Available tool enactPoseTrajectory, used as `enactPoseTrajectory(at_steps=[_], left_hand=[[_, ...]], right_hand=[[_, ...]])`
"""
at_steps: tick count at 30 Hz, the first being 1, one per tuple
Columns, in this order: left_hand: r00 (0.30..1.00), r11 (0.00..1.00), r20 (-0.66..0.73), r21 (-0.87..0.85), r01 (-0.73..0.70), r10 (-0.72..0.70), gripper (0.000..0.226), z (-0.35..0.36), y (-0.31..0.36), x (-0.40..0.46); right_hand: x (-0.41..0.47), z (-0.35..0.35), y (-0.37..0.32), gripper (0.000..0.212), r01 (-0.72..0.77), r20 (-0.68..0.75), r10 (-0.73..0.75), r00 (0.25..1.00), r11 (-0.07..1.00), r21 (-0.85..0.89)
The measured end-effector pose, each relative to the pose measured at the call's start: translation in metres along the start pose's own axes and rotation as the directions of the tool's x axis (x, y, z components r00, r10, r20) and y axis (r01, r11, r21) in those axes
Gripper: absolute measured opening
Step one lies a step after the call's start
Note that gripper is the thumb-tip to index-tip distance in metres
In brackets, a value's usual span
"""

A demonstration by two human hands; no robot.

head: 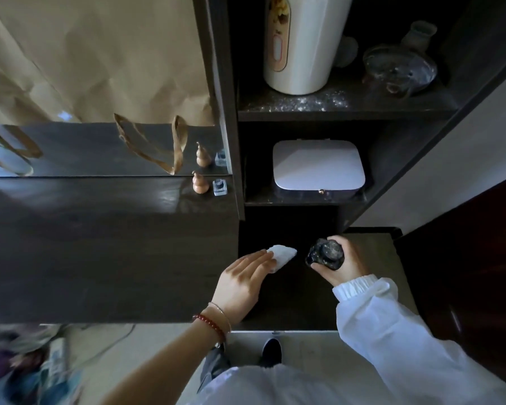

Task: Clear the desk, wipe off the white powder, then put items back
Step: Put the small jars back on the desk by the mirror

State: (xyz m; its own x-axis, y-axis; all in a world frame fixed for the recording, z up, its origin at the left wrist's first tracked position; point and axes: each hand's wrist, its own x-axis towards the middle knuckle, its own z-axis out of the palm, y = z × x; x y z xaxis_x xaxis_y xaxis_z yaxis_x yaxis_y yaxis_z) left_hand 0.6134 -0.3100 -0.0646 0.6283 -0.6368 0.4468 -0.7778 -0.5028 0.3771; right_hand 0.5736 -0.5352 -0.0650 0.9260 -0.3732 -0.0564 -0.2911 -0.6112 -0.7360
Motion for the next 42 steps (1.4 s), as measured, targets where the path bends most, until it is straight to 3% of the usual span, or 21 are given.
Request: enactPoseTrajectory(at_steps=[4, 9, 12, 14, 15, 18, 19, 22, 28, 35, 38, 42], left_hand=[[0.970, 1.000, 0.243, 0.002, -0.003, 0.003, 0.023, 0.054, -0.001, 0.000], [0.929, 0.999, 0.368, 0.010, -0.036, 0.029, 0.021, 0.112, -0.005, 0.005], [0.841, 0.999, 0.541, 0.028, -0.022, 0.004, 0.044, 0.136, -0.016, -0.003], [0.794, 0.991, 0.607, 0.098, -0.089, 0.011, 0.037, 0.143, -0.024, -0.009], [0.787, 0.982, 0.617, 0.150, -0.116, -0.001, 0.025, 0.147, -0.029, -0.012], [0.730, 0.963, 0.665, 0.268, -0.039, -0.156, 0.028, 0.148, -0.031, -0.010], [0.737, 0.958, 0.651, 0.286, -0.013, -0.184, 0.039, 0.149, -0.031, -0.011], [0.647, 0.952, 0.736, 0.303, -0.051, -0.199, 0.068, 0.155, -0.029, -0.011], [0.573, 0.929, 0.747, 0.363, 0.073, -0.337, 0.059, 0.175, -0.025, -0.001], [0.538, 0.923, 0.763, 0.377, 0.077, -0.357, 0.061, 0.175, -0.022, 0.000], [0.592, 0.912, 0.701, 0.370, 0.175, -0.398, 0.061, 0.159, -0.015, 0.011], [0.865, 0.929, 0.350, 0.211, 0.303, -0.361, 0.041, 0.100, -0.010, 0.023]], right_hand=[[-0.011, -0.001, 0.023, 0.055, -0.096, -0.040, 0.096, 0.995, 0.995, 0.018], [-0.015, 0.003, 0.051, 0.055, -0.186, -0.052, 0.188, 0.981, 0.982, 0.044], [-0.016, 0.008, 0.067, 0.056, -0.215, -0.064, 0.217, 0.974, 0.976, 0.033], [-0.015, 0.010, 0.071, 0.055, -0.223, -0.072, 0.224, 0.972, 0.974, 0.027], [-0.015, 0.011, 0.073, 0.054, -0.221, -0.072, 0.222, 0.972, 0.975, 0.020], [-0.012, 0.011, 0.075, 0.049, -0.189, -0.089, 0.189, 0.978, 0.982, 0.004], [-0.011, 0.011, 0.073, 0.048, -0.173, -0.098, 0.172, 0.980, 0.985, -0.002], [-0.010, 0.015, 0.074, 0.047, -0.132, -0.118, 0.132, 0.984, 0.991, 0.010], [-0.009, 0.019, 0.088, 0.053, -0.123, -0.108, 0.120, 0.987, 0.992, -0.023], [-0.002, 0.019, 0.097, 0.049, -0.109, -0.045, 0.107, 0.993, 0.992, -0.061], [0.000, 0.021, 0.082, 0.048, -0.067, -0.055, 0.064, 0.996, 0.997, -0.048], [0.000, 0.025, 0.038, 0.052, 0.037, -0.081, -0.039, 0.996, 0.999, -0.028]])
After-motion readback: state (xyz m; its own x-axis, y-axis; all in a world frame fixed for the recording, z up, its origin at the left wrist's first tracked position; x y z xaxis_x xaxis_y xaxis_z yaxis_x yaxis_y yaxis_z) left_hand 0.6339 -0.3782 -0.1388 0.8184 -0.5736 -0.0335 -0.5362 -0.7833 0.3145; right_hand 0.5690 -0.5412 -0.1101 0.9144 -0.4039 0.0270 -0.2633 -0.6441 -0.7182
